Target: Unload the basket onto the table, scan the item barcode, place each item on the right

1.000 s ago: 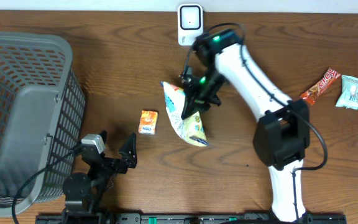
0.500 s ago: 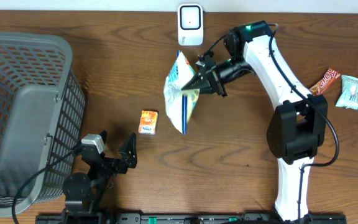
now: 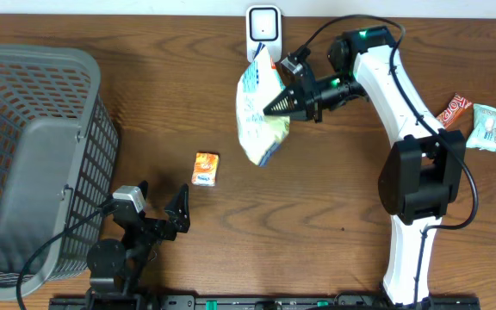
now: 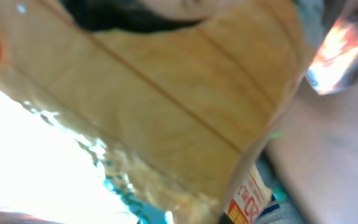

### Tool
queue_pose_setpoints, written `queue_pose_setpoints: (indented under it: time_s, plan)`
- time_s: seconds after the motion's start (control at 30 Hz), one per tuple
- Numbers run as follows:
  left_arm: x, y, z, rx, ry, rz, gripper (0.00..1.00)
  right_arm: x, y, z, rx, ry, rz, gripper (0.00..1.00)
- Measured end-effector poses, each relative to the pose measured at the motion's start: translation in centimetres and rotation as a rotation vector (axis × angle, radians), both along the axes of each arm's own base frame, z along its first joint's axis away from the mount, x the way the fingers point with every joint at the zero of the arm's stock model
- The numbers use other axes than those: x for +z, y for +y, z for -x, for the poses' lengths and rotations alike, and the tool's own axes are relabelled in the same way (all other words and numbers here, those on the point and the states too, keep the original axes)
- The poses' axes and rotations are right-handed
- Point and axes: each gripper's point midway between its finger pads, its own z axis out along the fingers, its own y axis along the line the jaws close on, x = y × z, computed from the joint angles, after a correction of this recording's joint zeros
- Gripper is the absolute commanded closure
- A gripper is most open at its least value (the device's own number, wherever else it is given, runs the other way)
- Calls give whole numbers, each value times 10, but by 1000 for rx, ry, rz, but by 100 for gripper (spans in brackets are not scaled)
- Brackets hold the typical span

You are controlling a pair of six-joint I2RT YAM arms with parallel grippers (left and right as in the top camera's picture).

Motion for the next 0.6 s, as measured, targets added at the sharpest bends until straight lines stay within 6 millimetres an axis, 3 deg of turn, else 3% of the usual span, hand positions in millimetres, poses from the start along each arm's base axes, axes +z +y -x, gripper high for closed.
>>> queue_pose_setpoints:
  time_s: [0.17,0.43,0.6]
  plan:
    - [0,0,0,0,0,0,2,-31,4,17,99,-136,11,99]
    - [0,0,0,0,0,0,2,-88,49,58,193,-251,-161,99]
    - [0,0,0,0,0,0,2,-106,54,57,173,-294,-219,99]
